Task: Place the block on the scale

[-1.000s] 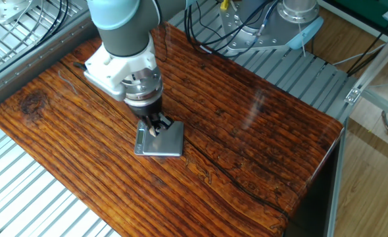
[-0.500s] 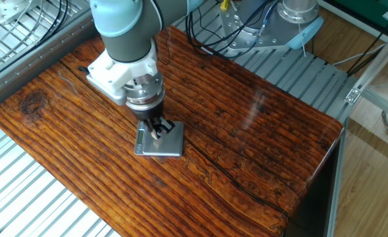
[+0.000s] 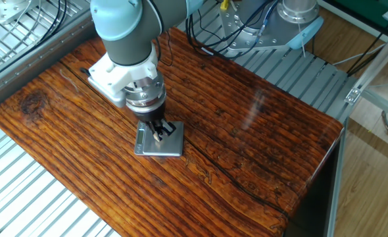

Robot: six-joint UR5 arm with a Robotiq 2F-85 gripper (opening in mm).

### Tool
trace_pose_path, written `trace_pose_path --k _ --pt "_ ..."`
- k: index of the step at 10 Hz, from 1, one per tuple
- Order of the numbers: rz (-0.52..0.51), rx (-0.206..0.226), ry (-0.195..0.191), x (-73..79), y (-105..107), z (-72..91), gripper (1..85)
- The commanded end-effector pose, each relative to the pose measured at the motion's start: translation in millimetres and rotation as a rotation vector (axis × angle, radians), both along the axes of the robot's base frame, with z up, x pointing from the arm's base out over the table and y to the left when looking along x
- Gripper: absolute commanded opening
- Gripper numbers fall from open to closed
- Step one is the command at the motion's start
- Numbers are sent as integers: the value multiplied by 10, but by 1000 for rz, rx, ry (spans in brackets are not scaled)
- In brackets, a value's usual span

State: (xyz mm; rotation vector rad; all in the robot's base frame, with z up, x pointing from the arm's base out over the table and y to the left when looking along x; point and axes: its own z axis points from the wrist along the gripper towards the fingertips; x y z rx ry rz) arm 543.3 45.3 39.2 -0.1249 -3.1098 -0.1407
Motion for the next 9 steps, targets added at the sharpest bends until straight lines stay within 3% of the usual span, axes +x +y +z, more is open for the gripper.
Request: trace_pose_path --k 1,3,5,9 --pt "-4 20 13 -28 42 12 253" --pt "4 11 20 -47 17 6 330" --pt "17 -19 10 -22 -63 -2 333" --pt "16 22 2 13 39 102 390"
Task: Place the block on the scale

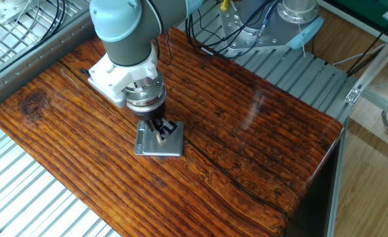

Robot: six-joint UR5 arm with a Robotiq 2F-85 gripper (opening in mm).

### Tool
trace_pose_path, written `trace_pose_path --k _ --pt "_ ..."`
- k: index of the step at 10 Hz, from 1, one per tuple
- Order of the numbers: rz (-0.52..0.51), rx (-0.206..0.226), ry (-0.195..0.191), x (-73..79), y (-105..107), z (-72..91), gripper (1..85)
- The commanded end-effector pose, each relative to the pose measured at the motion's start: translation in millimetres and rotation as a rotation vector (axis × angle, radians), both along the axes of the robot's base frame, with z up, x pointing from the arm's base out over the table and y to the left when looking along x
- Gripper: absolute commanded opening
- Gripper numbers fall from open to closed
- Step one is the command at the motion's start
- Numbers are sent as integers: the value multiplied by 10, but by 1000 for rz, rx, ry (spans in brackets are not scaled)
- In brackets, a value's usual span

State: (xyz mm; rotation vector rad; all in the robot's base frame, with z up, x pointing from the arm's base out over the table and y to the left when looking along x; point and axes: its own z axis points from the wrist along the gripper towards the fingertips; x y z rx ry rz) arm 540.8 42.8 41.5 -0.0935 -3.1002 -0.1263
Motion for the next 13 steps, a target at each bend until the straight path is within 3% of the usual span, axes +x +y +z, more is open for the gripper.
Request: trace_pose_path --k 1,3,4,5,6,7,9,11,13 --pt "-5 41 -10 70 84 148 397" --pt "7 46 -13 160 59 314 393" --pt "19 17 -41 275 -38 347 333" --pt "20 -8 -81 412 -115 354 180" --pt "15 0 -78 452 -113 386 60" --pt "30 15 -81 542 -118 481 10" --pt "69 25 -63 734 -278 707 10" --pt "132 13 -67 937 -570 797 10" --pt "191 -69 -81 1028 -911 747 10"
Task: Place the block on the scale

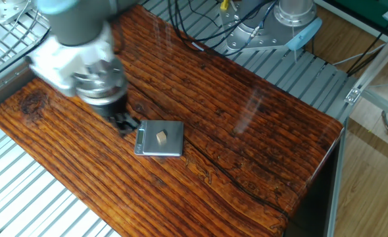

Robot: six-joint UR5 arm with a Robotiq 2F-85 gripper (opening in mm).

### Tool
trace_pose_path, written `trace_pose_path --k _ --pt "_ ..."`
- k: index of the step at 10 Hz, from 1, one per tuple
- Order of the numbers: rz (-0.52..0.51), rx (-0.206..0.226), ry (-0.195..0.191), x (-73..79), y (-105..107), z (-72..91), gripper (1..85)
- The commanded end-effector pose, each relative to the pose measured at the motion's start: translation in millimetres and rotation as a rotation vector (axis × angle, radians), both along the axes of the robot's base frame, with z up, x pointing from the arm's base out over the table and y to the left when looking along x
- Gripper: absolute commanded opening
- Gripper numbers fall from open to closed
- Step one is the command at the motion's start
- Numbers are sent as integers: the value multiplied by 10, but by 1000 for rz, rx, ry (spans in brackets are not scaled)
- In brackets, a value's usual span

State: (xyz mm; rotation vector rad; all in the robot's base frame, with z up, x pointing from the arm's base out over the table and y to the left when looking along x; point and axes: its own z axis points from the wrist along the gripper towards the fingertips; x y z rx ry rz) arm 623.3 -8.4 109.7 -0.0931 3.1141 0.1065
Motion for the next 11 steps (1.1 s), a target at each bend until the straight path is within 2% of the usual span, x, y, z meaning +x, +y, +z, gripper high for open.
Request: trace_pose_path --k 1,3,7,11 --pt "90 -65 -24 220 -482 32 10" --pt "97 -47 -37 255 -532 -14 10" --pt "91 -56 -34 247 -548 -16 10" --pt "83 -61 -15 192 -563 -15 10"
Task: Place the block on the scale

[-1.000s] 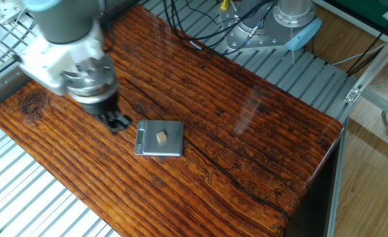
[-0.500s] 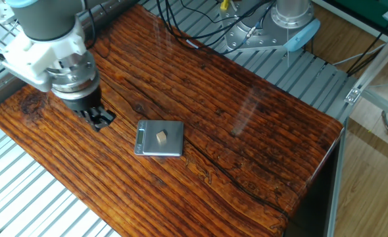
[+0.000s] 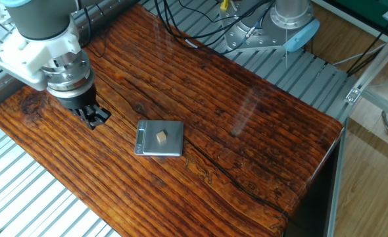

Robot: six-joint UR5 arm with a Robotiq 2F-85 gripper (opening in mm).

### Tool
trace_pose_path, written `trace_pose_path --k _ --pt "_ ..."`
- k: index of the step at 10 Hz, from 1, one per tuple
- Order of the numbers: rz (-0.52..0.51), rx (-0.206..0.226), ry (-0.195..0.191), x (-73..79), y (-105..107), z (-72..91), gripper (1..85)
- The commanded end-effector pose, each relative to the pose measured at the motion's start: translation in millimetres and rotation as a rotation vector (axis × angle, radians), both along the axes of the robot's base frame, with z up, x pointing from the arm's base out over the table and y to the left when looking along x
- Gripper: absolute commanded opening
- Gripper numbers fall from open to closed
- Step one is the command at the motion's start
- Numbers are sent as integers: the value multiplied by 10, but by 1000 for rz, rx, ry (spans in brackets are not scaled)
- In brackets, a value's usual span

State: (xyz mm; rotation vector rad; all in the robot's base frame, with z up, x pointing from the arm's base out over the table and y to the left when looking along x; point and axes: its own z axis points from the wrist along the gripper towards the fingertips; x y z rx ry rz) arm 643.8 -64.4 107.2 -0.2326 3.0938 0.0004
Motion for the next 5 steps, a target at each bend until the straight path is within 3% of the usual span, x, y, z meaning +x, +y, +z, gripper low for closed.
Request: trace_pose_path --k 1,5 --pt "-6 12 7 -20 8 13 10" --pt "-11 16 10 -32 23 10 10"
